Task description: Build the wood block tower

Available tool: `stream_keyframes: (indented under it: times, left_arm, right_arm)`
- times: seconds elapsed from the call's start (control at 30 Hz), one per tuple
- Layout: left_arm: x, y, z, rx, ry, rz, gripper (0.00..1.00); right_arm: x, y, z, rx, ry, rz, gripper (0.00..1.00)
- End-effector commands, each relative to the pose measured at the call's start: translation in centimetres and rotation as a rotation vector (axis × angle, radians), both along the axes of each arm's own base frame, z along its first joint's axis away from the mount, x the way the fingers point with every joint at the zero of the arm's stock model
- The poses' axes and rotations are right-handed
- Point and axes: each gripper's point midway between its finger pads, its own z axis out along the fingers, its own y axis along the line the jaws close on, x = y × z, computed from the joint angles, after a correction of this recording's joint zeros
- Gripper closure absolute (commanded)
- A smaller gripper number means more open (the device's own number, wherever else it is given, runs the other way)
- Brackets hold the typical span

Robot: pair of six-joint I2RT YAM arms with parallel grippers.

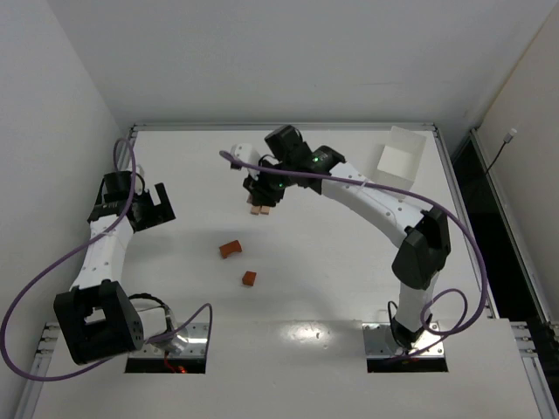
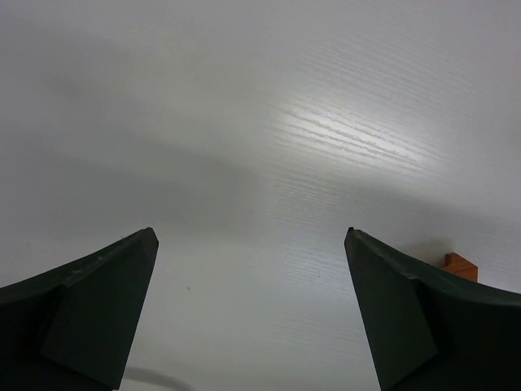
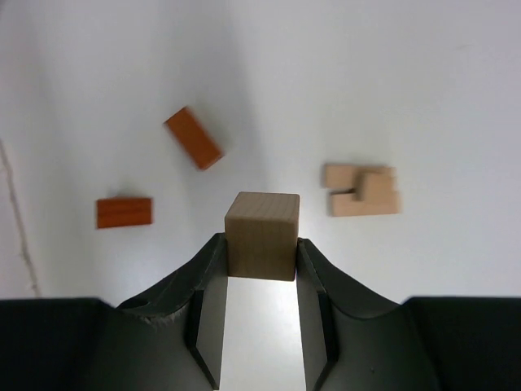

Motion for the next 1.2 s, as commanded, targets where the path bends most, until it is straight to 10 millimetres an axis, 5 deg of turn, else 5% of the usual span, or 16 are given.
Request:
stream_keyframes:
  times: [0.0, 0.17, 0.4, 0.73, 0.93, 1.0, 1.17]
  left_arm:
    - [0.7, -0.1, 1.0, -0.007, -0.039, -0.021, 0.00]
    - [1.2, 0.1, 1.0, -0.005, -0.024, -0.028, 0.00]
    - [1.2, 0.2, 1.0, 0.001, -0.021, -0.022, 0.00]
    - [1.0, 0.2, 0.7, -0.001, -0.013, -0.022, 0.00]
    - [1.0, 0.2, 0.7, -0.001, -0.013, -0.022, 0.00]
    - [1.0, 0.2, 0.4, -0.004, -0.004, -0.022, 0.00]
    - [1.2, 0.2, 1.2, 0.000, -0.035, -0.015, 0.00]
  right_arm:
    - [2.9, 0.0, 0.4, 0.002, -0.033, 0.010, 1.00]
    - [6.3, 0.3, -2.0, -0.012, 0.011, -0.069, 1.00]
    - [6.9, 0.6, -7.7, -0.077, 0.114, -0.082, 1.00]
    - [8.6, 0.6, -10.4, -0.130, 0.083, -0.104, 1.00]
    - [9.5, 0.5, -10.6, -0.137, 0.074, -0.167, 1.00]
    - [10.0, -0.3, -11.2, -0.157, 0.103, -0.305, 1.00]
    - [9.1, -2.1, -5.8, -0.052, 0.167, -0.613, 1.00]
